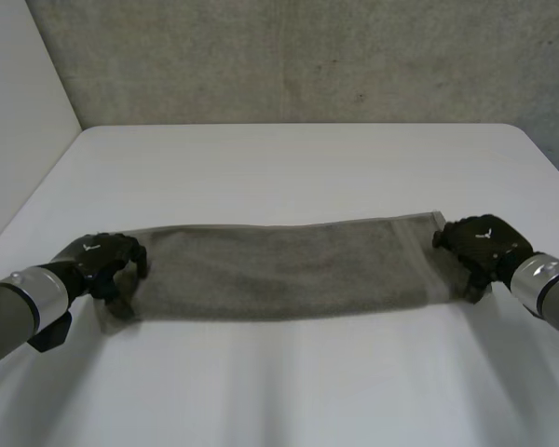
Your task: Fold the towel.
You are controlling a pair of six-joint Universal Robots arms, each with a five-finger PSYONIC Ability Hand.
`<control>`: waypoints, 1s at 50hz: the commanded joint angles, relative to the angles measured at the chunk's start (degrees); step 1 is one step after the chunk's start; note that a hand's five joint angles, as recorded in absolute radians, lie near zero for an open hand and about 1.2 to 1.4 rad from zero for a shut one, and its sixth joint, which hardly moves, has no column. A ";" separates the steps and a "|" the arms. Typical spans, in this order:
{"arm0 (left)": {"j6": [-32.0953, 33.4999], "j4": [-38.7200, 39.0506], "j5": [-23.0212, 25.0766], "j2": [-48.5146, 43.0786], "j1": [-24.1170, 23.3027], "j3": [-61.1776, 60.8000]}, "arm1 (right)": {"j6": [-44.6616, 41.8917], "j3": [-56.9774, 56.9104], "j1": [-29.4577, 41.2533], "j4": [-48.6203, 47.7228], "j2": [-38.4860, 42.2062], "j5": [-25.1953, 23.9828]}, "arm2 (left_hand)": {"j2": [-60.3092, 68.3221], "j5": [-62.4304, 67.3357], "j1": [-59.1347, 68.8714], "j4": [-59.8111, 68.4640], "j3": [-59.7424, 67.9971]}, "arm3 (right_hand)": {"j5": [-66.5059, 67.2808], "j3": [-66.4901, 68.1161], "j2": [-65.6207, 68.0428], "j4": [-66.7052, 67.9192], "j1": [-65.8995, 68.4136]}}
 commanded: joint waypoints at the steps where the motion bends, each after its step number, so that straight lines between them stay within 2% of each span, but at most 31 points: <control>1: -0.54 3.32 -2.92 -0.42 -0.51 -0.27 | -2.92 -0.08 0.24 -0.78 3.24 0.45 | 2.33 2.25 2.23 2.33 2.33 | 3.70 4.68 5.34 4.24 5.30; 7: -0.45 3.50 -2.83 -1.83 -0.69 -0.27 | -3.01 -0.70 0.15 -0.78 4.30 0.71 | 2.33 2.25 2.24 2.34 2.34 | 6.57 7.54 8.21 7.11 8.17; 8: -0.37 3.58 -2.92 -2.35 -0.69 -0.27 | -3.01 -0.87 0.07 -0.78 4.56 0.80 | 2.33 2.25 2.24 2.34 2.34 | 12.90 13.87 14.54 13.44 14.50; 9: -0.37 3.67 -2.92 -2.88 -0.77 -0.27 | -3.01 -0.96 -0.11 -0.78 4.56 0.89 | 2.33 2.25 2.24 2.34 2.34 | 25.79 26.76 27.43 26.32 27.39; 10: -0.37 3.67 -2.92 -2.88 -0.77 -0.27 | -3.01 -0.96 -0.11 -0.78 4.56 0.89 | 2.33 2.25 2.24 2.34 2.34 | 25.91 26.89 27.56 26.45 27.51; 12: -0.28 3.76 -2.92 -3.32 -0.86 -0.27 | -2.92 -0.96 -1.24 -0.78 3.86 1.32 | 2.33 2.25 2.24 2.34 2.34 | 48.19 49.17 49.83 48.73 49.79; 13: -0.28 4.11 -2.92 -3.67 -0.86 -0.18 | -2.92 -0.96 -1.25 -0.78 3.86 1.33 | 2.50 2.42 2.40 2.50 2.50 | 48.29 49.26 49.93 48.82 49.89; 14: -0.28 4.63 -3.01 -3.85 -1.04 -0.18 | -2.84 -0.87 -2.12 -0.69 3.51 1.50 | 2.34 2.26 2.24 2.34 2.34 | 56.06 57.03 57.70 56.59 57.66; 27: 0.07 8.68 -7.49 -4.64 -2.62 0.35 | -2.83 2.29 -3.54 -0.25 0.96 1.24 | 3.17 3.09 3.08 3.18 3.18 | 56.13 57.11 57.77 56.67 57.73; 41: 0.42 8.68 -7.49 -5.08 -4.47 -1.23 | -3.01 4.14 -10.39 -0.25 -1.68 0.80 | 3.17 3.09 3.08 3.18 3.18 | 56.13 57.11 57.77 56.67 57.73; 50: 0.43 8.59 -7.58 -4.64 -5.34 -1.24 | -3.01 5.11 -10.83 -0.25 -1.68 0.71 | 3.17 3.09 3.08 3.18 3.18 | 56.13 57.11 57.77 56.67 57.73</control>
